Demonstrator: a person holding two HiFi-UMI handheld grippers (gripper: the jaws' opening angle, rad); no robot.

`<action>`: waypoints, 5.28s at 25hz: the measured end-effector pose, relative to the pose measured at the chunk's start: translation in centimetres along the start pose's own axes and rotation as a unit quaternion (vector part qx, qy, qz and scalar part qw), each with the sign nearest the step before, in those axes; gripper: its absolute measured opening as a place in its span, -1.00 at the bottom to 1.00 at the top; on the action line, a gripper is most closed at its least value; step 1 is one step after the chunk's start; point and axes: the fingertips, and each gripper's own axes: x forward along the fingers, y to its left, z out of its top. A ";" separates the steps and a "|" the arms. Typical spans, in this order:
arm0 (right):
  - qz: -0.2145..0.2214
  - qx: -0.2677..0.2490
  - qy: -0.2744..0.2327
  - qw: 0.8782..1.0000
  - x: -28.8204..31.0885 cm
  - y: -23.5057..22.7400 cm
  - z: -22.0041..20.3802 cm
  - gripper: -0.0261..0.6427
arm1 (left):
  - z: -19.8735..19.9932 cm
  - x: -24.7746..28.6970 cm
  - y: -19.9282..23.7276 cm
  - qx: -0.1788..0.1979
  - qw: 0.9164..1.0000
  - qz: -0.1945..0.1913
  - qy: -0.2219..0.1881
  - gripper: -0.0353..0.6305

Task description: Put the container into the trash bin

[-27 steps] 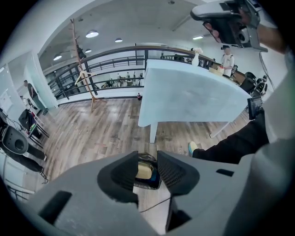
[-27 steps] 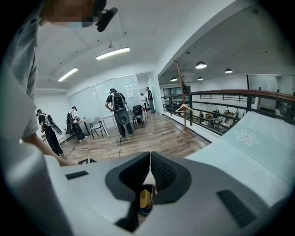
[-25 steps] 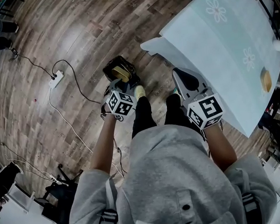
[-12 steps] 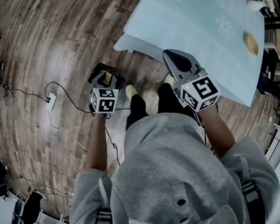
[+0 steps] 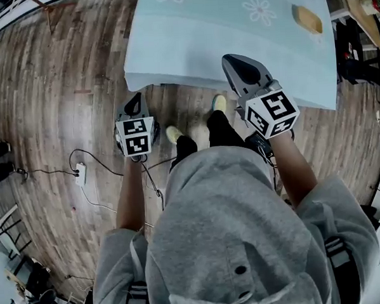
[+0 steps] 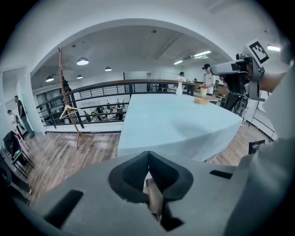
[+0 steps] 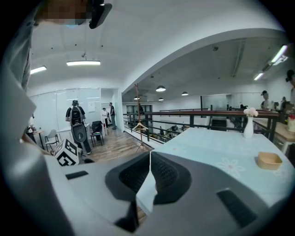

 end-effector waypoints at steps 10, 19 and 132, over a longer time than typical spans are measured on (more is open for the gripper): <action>-0.122 0.039 -0.026 0.991 -7.6 -16.6 -0.3 -0.83 | 11.1 6.0 -8.8 0.006 0.998 -0.060 -0.030 -0.83; -0.203 0.053 0.046 0.977 -11.9 -32.1 -4.5 -0.83 | 17.4 10.8 -16.8 0.056 0.995 -0.084 -0.019 -0.83; 0.512 -0.658 0.155 0.530 14.1 38.0 -29.9 -0.81 | -31.2 -23.8 -2.1 -0.425 0.860 0.276 0.061 -0.83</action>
